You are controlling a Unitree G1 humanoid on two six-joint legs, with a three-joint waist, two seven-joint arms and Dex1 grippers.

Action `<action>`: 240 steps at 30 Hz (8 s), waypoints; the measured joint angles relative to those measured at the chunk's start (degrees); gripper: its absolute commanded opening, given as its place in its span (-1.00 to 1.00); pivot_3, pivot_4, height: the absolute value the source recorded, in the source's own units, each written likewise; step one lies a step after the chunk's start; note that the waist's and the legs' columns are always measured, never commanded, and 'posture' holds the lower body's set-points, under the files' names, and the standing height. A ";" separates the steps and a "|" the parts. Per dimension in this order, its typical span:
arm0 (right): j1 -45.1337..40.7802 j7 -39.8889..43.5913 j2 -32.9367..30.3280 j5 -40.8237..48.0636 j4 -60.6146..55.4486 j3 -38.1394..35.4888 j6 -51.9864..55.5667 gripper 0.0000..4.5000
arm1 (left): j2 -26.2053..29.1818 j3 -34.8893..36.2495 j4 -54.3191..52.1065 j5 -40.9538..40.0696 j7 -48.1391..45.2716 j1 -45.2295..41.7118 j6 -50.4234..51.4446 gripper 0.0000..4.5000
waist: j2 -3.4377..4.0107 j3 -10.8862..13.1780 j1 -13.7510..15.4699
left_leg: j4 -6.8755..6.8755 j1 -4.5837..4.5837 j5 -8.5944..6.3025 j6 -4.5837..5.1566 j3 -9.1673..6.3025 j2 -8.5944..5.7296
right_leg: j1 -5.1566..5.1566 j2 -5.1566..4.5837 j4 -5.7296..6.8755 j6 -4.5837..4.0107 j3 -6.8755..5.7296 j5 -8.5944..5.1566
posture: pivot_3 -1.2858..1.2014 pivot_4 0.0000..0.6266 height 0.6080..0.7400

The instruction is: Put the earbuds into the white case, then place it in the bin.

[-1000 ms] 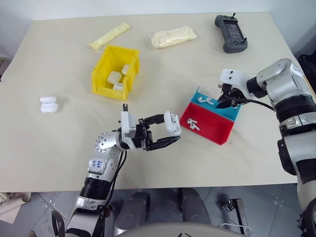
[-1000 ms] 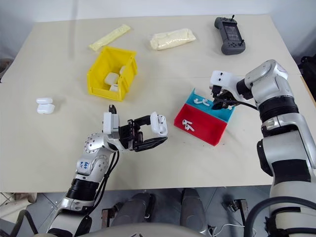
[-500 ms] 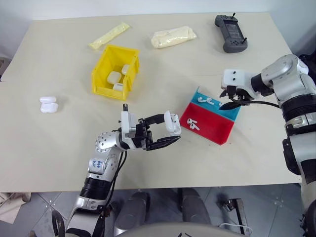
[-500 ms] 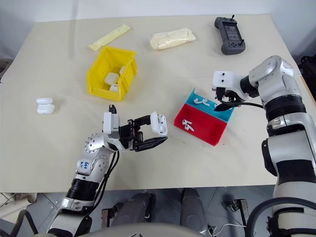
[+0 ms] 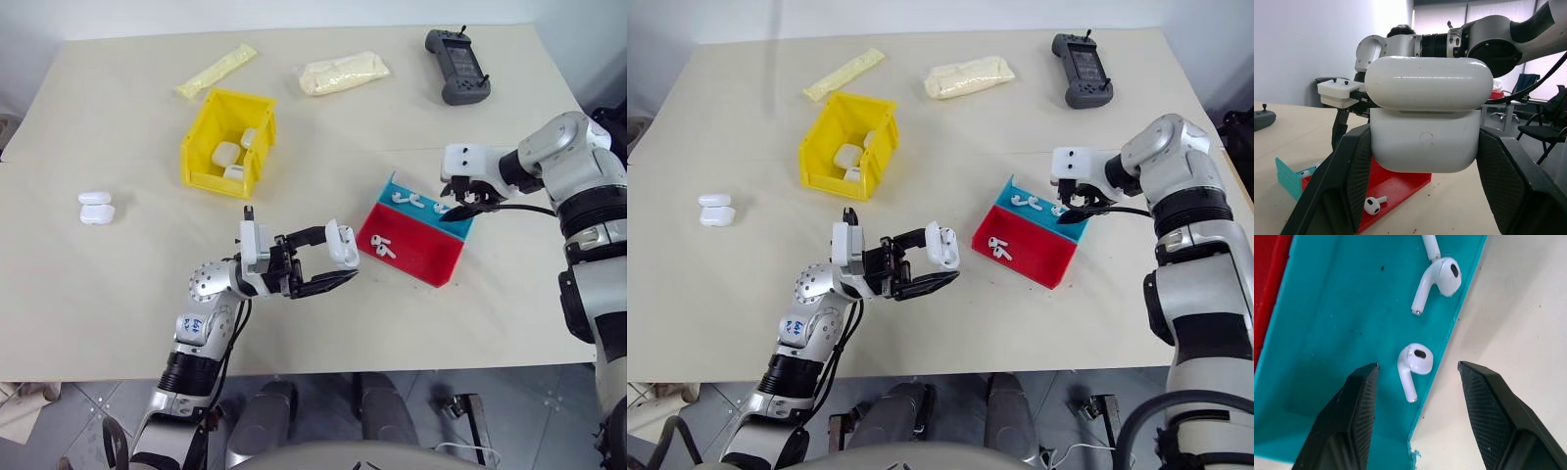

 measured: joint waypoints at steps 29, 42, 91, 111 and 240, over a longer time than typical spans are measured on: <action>0.61 -0.45 1.06 1.58 0.83 -2.67 0.17 -0.77 | 0.98 0.30 -0.42 -0.05 -0.11 -0.03 0.23 0.24 | 0.01 -0.01 -0.04 | 0.02 0.02 0.00 0.00 0.01 -0.01 | 0.00 -0.02 0.06 0.00 0.00 0.00 | 0.03 -0.52 1.00; 16.14 2.82 -3.08 22.54 -35.61 -20.21 30.62 -0.77 | 0.51 0.02 0.68 -0.38 -1.78 -4.87 2.22 0.24 | 0.01 0.00 0.28 | 0.02 -0.01 -0.01 -0.01 -0.06 0.01 | 0.00 -0.02 0.06 0.00 -0.06 0.00 | 0.03 -0.52 1.00; 54.83 -43.72 14.74 92.20 -89.12 -35.18 58.13 -0.77 | -1.16 0.58 2.34 -2.62 -3.23 -7.95 9.45 0.24 | 0.01 0.00 1.52 | 0.08 0.05 -0.01 0.00 -0.05 0.00 | 0.05 0.01 0.12 -0.03 -0.02 0.02 | 0.03 -0.52 1.00; 55.71 -41.07 7.60 89.82 -87.05 -31.16 55.35 0.69 | -2.18 3.10 1.99 -3.02 -0.88 -8.72 9.70 0.24 | 0.00 0.01 1.66 | 0.10 0.05 -0.02 0.03 -0.04 -0.04 | 0.08 -0.03 -0.06 -0.03 -0.02 0.03 | 0.03 -0.52 1.00; 30.59 -7.75 6.41 39.93 -57.71 -29.72 40.46 -0.77 | 1.03 4.04 1.95 -2.70 2.16 -5.95 4.93 0.24 | 0.14 0.00 0.03 | 0.10 0.06 -0.13 0.13 0.43 0.10 | -0.06 -0.04 -0.01 0.03 -0.04 0.16 | 0.03 -0.52 1.00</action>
